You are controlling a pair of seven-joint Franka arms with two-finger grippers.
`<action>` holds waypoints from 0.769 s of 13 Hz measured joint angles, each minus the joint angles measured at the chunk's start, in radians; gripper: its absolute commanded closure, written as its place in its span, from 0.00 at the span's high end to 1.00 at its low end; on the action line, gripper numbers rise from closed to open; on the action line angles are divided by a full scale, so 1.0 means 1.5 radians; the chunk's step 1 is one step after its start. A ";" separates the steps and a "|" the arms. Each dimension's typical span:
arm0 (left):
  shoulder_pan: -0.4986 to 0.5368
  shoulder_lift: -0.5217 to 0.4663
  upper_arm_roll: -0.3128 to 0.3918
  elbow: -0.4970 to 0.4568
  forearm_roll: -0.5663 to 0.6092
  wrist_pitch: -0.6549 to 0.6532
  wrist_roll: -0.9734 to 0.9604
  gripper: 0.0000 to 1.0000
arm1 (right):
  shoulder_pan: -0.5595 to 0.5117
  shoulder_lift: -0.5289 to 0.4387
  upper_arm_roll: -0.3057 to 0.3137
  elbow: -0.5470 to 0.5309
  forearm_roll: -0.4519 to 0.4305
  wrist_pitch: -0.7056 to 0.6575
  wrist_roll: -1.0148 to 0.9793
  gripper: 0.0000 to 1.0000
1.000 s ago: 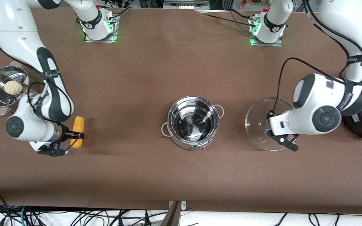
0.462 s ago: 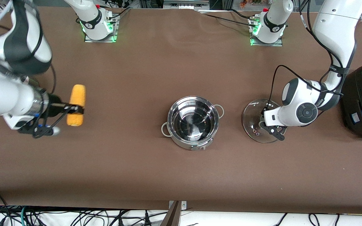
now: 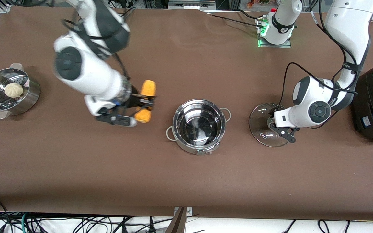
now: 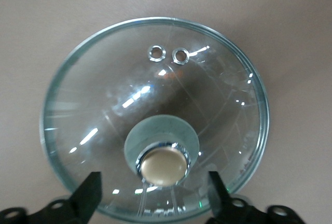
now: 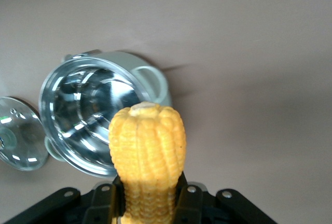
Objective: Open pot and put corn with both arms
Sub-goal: 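Set the lid down beside the pot while the right gripper carries the corn over, then lower the corn into the pot and open the right gripper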
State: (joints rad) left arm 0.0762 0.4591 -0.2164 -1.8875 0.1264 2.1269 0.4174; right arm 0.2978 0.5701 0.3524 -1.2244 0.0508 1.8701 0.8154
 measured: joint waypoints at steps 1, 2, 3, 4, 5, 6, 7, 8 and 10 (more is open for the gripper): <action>0.000 -0.022 -0.002 0.004 0.000 -0.018 -0.007 1.00 | 0.028 0.023 0.000 0.000 -0.016 0.040 0.036 0.00; 0.000 -0.049 -0.006 0.011 -0.001 -0.044 -0.026 1.00 | 0.055 0.048 0.000 0.000 -0.035 0.077 0.065 0.00; 0.000 -0.079 -0.014 0.020 -0.006 -0.076 -0.053 1.00 | 0.078 0.073 0.000 0.000 -0.057 0.107 0.086 0.00; 0.000 -0.109 -0.025 0.030 -0.014 -0.109 -0.084 1.00 | 0.096 0.097 -0.001 0.000 -0.073 0.133 0.097 0.00; 0.000 -0.136 -0.035 0.041 -0.021 -0.140 -0.117 1.00 | 0.108 0.119 -0.001 0.001 -0.082 0.155 0.102 0.00; -0.001 -0.161 -0.044 0.052 -0.026 -0.162 -0.153 1.00 | 0.114 0.139 -0.002 0.001 -0.085 0.174 0.103 0.00; -0.001 -0.183 -0.051 0.062 -0.035 -0.176 -0.183 1.00 | 0.115 0.153 -0.002 0.001 -0.086 0.191 0.103 0.00; -0.001 -0.200 -0.054 0.076 -0.042 -0.195 -0.203 1.00 | 0.116 0.164 -0.002 0.002 -0.086 0.206 0.103 0.00; 0.002 -0.221 -0.052 0.119 -0.047 -0.255 -0.217 1.00 | 0.119 0.178 -0.002 0.002 -0.086 0.222 0.103 0.25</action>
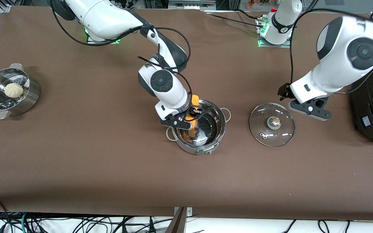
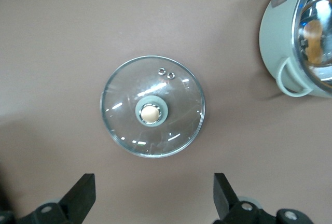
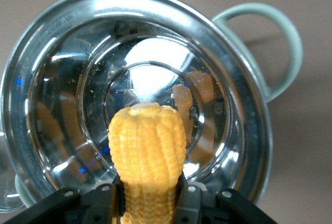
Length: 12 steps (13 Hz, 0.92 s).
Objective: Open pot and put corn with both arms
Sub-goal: 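Lower the corn into the pot and open the right gripper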
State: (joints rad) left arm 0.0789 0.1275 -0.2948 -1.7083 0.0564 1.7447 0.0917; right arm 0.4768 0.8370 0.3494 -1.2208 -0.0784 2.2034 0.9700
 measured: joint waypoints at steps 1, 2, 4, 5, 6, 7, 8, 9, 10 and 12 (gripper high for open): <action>0.005 -0.004 0.004 0.029 -0.002 -0.027 -0.004 1.00 | 0.002 0.003 0.000 0.001 0.000 0.005 0.000 0.85; 0.019 -0.012 0.006 0.053 -0.011 -0.038 -0.007 1.00 | 0.005 0.005 0.000 0.003 -0.001 0.006 0.000 1.00; 0.061 -0.038 0.011 0.071 -0.024 -0.040 -0.006 1.00 | 0.009 0.005 0.000 0.005 -0.009 0.005 0.000 1.00; 0.075 -0.051 0.015 0.072 -0.027 -0.041 -0.007 1.00 | 0.011 0.005 0.000 0.005 -0.012 0.003 0.000 1.00; 0.080 -0.060 0.023 0.071 -0.028 -0.043 -0.011 1.00 | 0.013 0.005 0.000 0.006 -0.013 0.000 0.000 1.00; 0.080 -0.064 0.029 0.071 -0.028 -0.045 -0.025 1.00 | 0.014 0.004 0.000 0.009 -0.014 -0.006 -0.001 1.00; 0.080 -0.065 0.031 0.068 -0.028 -0.046 -0.042 1.00 | 0.013 0.002 0.000 0.015 -0.015 -0.019 -0.001 1.00; 0.076 -0.065 0.031 0.062 -0.028 -0.046 -0.060 1.00 | 0.012 -0.003 -0.001 0.024 -0.018 -0.042 -0.002 1.00; 0.070 -0.064 0.031 0.053 -0.028 -0.046 -0.075 1.00 | 0.006 -0.016 -0.004 0.031 -0.025 -0.073 -0.003 1.00; 0.050 -0.064 0.038 0.048 -0.029 -0.046 -0.084 1.00 | -0.029 -0.065 -0.010 0.040 -0.035 -0.152 -0.047 1.00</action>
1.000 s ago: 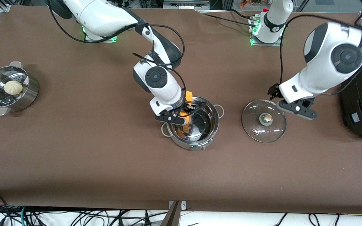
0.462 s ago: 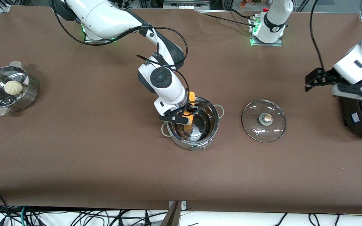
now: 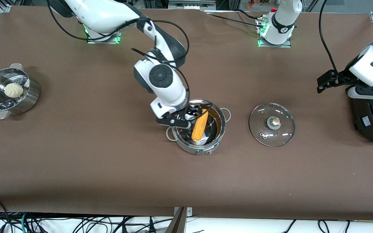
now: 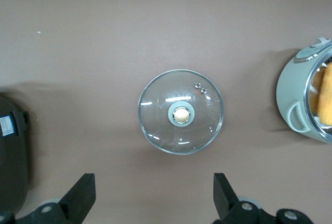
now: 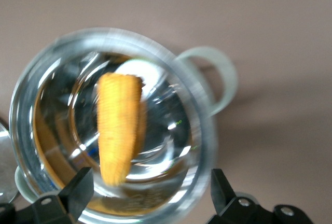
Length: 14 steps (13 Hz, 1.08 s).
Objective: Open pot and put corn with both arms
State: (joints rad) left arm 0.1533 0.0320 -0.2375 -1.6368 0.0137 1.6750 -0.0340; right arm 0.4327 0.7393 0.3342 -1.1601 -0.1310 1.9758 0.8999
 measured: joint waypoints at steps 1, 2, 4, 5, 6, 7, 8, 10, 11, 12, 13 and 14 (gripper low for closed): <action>-0.021 0.000 0.019 0.000 0.000 0.000 0.000 1.00 | -0.033 -0.033 -0.002 0.001 -0.001 -0.063 -0.055 1.00; -0.052 0.000 0.055 0.000 0.000 0.000 0.000 1.00 | -0.067 -0.067 -0.005 0.003 -0.001 -0.126 -0.105 1.00; -0.104 0.000 0.116 -0.002 0.000 0.000 0.000 1.00 | -0.122 -0.123 -0.025 0.003 -0.001 -0.213 -0.154 1.00; -0.112 0.000 0.124 -0.002 0.000 0.000 0.000 1.00 | -0.145 -0.141 -0.036 0.003 0.000 -0.240 -0.164 1.00; -0.114 0.000 0.125 -0.003 0.000 0.000 0.000 1.00 | -0.170 -0.152 -0.043 0.003 -0.001 -0.264 -0.172 1.00; -0.115 0.000 0.125 -0.003 0.000 0.000 0.000 1.00 | -0.200 -0.161 -0.045 0.002 0.000 -0.281 -0.191 1.00; -0.116 0.000 0.125 -0.003 0.000 0.000 0.000 1.00 | -0.234 -0.172 -0.046 0.001 0.005 -0.287 -0.219 1.00; -0.116 0.000 0.127 -0.003 0.000 -0.001 0.000 1.00 | -0.302 -0.215 -0.050 -0.027 0.026 -0.292 -0.255 1.00; -0.116 0.000 0.129 -0.003 0.000 -0.002 0.000 1.00 | -0.327 -0.249 -0.052 -0.058 0.032 -0.292 -0.263 1.00; -0.116 0.000 0.130 -0.003 0.000 -0.002 0.000 1.00 | -0.337 -0.284 -0.062 -0.094 0.034 -0.291 -0.264 1.00; -0.116 0.000 0.130 -0.003 0.000 -0.003 0.000 1.00 | -0.338 -0.317 -0.074 -0.128 0.035 -0.290 -0.264 1.00; -0.116 0.000 0.130 -0.003 0.000 -0.003 0.000 1.00 | -0.337 -0.348 -0.083 -0.156 0.038 -0.286 -0.264 1.00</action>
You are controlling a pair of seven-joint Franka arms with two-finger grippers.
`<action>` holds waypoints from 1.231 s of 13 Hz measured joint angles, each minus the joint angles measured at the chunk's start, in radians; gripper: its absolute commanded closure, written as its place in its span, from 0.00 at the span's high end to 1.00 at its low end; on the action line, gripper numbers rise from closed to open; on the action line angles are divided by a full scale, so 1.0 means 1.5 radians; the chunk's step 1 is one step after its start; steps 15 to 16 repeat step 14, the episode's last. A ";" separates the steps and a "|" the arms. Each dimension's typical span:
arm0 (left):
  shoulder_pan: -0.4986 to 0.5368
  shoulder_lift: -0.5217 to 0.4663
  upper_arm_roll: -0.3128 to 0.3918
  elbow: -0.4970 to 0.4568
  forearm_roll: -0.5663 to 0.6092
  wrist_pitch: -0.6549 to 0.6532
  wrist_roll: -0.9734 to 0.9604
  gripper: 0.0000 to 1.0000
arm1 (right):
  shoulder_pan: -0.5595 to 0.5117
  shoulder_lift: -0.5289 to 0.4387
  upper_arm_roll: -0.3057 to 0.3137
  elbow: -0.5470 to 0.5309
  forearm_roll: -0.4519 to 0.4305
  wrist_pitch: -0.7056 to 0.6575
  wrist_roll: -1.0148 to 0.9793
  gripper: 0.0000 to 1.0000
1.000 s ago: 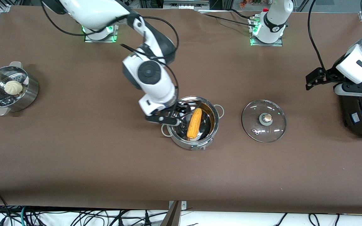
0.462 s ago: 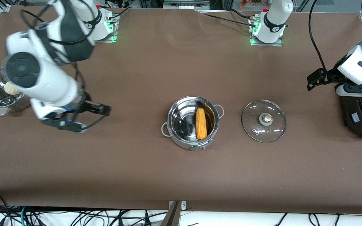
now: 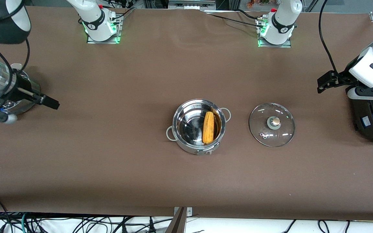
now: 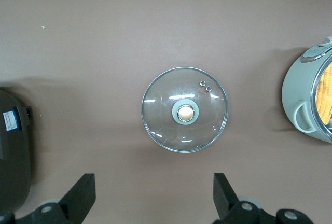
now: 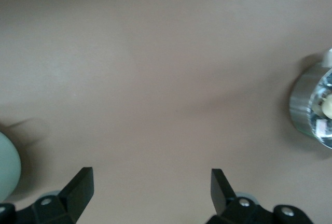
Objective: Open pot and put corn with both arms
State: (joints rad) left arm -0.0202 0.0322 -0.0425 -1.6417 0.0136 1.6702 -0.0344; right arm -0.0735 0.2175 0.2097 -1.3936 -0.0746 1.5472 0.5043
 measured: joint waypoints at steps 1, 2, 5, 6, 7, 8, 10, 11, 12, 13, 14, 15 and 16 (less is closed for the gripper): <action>0.000 0.000 0.000 0.000 0.000 0.000 0.000 1.00 | 0.000 -0.026 -0.009 -0.017 0.011 0.007 0.000 1.00; 0.000 0.000 0.000 0.000 0.000 0.000 0.000 1.00 | 0.000 -0.049 -0.019 -0.027 0.026 0.010 -0.018 1.00; 0.000 0.000 0.000 0.000 0.000 -0.002 0.000 1.00 | -0.001 -0.086 -0.073 -0.051 0.037 0.009 -0.175 1.00; 0.000 0.000 0.000 0.000 0.000 -0.002 0.000 1.00 | -0.003 -0.088 -0.095 -0.059 0.042 0.010 -0.213 1.00; 0.000 0.000 0.000 0.000 0.000 -0.003 0.000 1.00 | -0.004 -0.087 -0.109 -0.068 0.044 0.011 -0.236 1.00; 0.000 0.000 0.000 0.000 0.000 -0.003 0.000 1.00 | -0.005 -0.086 -0.114 -0.074 0.045 0.012 -0.245 1.00; 0.000 0.000 0.000 0.000 0.000 -0.003 0.000 1.00 | -0.003 -0.082 -0.113 -0.076 0.045 0.012 -0.247 1.00; 0.000 0.000 0.000 0.000 0.000 -0.003 0.000 1.00 | -0.003 -0.081 -0.113 -0.076 0.045 0.013 -0.247 1.00; 0.000 0.000 0.000 0.000 0.000 -0.003 0.000 1.00 | -0.003 -0.081 -0.113 -0.076 0.045 0.013 -0.247 1.00; 0.000 0.000 0.000 0.000 0.000 -0.003 0.000 1.00 | -0.003 -0.081 -0.113 -0.076 0.045 0.013 -0.247 1.00; 0.000 0.000 0.000 0.000 0.000 -0.003 0.000 1.00 | -0.003 -0.081 -0.113 -0.076 0.045 0.013 -0.247 1.00; 0.000 0.000 0.000 0.000 0.000 -0.003 0.000 1.00 | -0.003 -0.081 -0.113 -0.076 0.045 0.013 -0.247 1.00; 0.000 0.000 0.000 0.000 0.000 -0.003 0.000 1.00 | -0.003 -0.081 -0.113 -0.076 0.045 0.013 -0.247 1.00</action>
